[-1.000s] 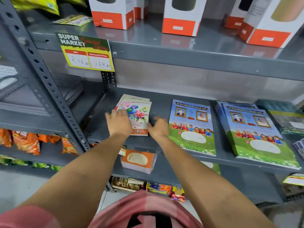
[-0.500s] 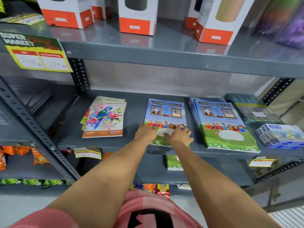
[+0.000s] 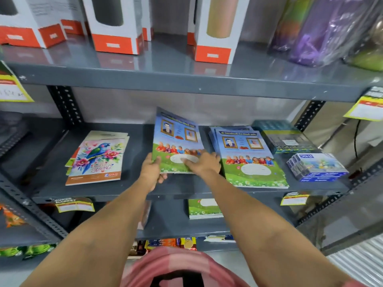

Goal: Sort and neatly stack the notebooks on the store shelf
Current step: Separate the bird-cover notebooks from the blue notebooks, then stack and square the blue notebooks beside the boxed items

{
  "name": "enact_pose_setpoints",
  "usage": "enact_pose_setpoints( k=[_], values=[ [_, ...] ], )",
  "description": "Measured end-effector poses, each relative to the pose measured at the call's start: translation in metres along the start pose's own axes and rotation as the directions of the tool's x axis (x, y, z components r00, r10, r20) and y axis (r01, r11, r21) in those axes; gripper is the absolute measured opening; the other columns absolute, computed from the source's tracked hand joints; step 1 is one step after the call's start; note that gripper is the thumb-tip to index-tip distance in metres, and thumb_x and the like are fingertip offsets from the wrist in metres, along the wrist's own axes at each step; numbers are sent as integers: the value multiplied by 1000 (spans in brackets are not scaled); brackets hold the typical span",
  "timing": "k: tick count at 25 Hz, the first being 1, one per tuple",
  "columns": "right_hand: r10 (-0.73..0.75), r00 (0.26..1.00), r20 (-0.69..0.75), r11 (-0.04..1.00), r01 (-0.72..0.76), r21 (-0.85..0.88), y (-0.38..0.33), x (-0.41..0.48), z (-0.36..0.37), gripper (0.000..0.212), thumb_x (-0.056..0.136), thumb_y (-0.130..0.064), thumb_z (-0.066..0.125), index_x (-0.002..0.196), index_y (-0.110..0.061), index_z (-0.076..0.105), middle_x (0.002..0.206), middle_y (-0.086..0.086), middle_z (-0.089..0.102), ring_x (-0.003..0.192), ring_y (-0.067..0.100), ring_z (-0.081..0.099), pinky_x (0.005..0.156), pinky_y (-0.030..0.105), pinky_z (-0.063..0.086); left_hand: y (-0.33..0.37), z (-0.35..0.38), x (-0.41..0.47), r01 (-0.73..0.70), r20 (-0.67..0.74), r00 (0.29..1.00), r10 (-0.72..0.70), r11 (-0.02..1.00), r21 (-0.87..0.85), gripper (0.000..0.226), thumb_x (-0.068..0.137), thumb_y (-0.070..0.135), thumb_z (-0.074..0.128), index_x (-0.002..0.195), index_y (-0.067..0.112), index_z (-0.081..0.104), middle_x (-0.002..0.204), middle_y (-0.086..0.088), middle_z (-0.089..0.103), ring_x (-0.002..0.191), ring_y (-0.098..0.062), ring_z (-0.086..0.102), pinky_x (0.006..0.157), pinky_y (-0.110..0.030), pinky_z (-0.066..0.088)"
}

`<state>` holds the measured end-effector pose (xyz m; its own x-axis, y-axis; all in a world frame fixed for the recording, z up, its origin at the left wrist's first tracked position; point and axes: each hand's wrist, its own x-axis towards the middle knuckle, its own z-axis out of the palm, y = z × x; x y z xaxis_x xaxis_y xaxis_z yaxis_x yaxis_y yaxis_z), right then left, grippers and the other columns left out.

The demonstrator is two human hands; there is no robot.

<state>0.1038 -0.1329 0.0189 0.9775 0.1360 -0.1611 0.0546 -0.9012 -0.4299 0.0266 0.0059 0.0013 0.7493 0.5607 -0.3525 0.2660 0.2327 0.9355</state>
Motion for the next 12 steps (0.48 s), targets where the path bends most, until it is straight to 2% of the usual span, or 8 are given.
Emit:
enact_pose_setpoints(
  k=[3,5,8,10,12],
  values=[
    [-53,996,-65,998,54,18,2,22,-44,86,69,-74,58,134,-20,43,140,18,43,130,38,41,103,46,42,12,25,-8,4,7,1000,-3,985,-175,18,102,20,37,87,23,45,72,-4,52,29,-9,39,31,-13,23],
    [4,998,-56,998,-1,60,31,34,-69,86,68,-71,62,131,-16,43,133,16,52,123,35,51,99,44,48,11,62,-14,8,69,998,0,994,-110,11,102,23,36,95,20,43,76,-3,52,26,-7,34,30,-13,23],
    [108,988,-114,994,-108,5,100,30,-88,81,68,-70,64,127,-16,48,128,15,57,122,33,52,94,42,48,-1,120,-30,-13,200,980,-9,994,106,10,101,24,37,105,16,42,79,-5,52,27,-9,33,30,-15,27],
    [135,973,-186,982,-157,-109,146,23,-92,79,71,-70,61,128,-17,49,130,15,53,121,34,52,95,42,46,-16,153,-39,-80,254,967,-3,944,319,24,99,30,41,112,11,45,86,-10,56,37,-17,48,35,-21,37],
    [158,960,-233,958,-206,-199,178,15,-95,84,72,-74,55,134,-19,45,136,15,47,125,35,48,99,44,42,-26,173,-47,-217,274,960,55,765,607,36,94,41,47,115,12,53,103,-14,65,78,-30,67,63,-31,51]
  ],
)
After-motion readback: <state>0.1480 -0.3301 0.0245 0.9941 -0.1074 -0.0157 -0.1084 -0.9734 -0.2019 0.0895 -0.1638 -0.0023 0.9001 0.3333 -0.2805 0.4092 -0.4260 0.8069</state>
